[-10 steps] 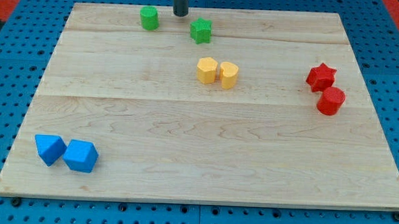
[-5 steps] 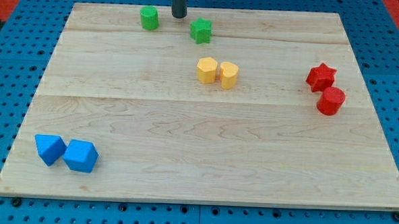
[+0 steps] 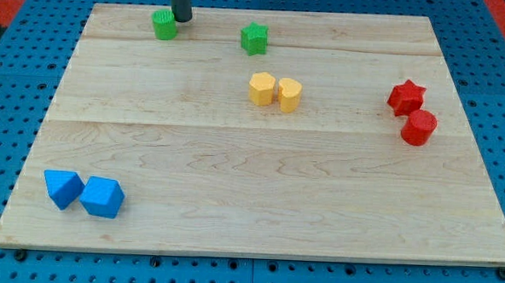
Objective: Push the green circle slightly right
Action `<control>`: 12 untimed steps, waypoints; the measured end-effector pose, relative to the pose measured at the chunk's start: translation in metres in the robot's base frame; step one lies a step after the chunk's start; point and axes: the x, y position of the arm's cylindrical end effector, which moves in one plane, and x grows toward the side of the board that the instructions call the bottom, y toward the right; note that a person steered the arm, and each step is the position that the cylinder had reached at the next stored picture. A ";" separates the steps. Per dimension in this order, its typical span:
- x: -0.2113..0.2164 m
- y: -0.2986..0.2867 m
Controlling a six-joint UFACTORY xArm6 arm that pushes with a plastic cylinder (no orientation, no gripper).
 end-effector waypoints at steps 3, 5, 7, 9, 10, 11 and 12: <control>0.021 0.028; 0.022 0.010; 0.022 -0.008; 0.022 -0.028; 0.022 -0.031; 0.022 -0.042; 0.022 -0.045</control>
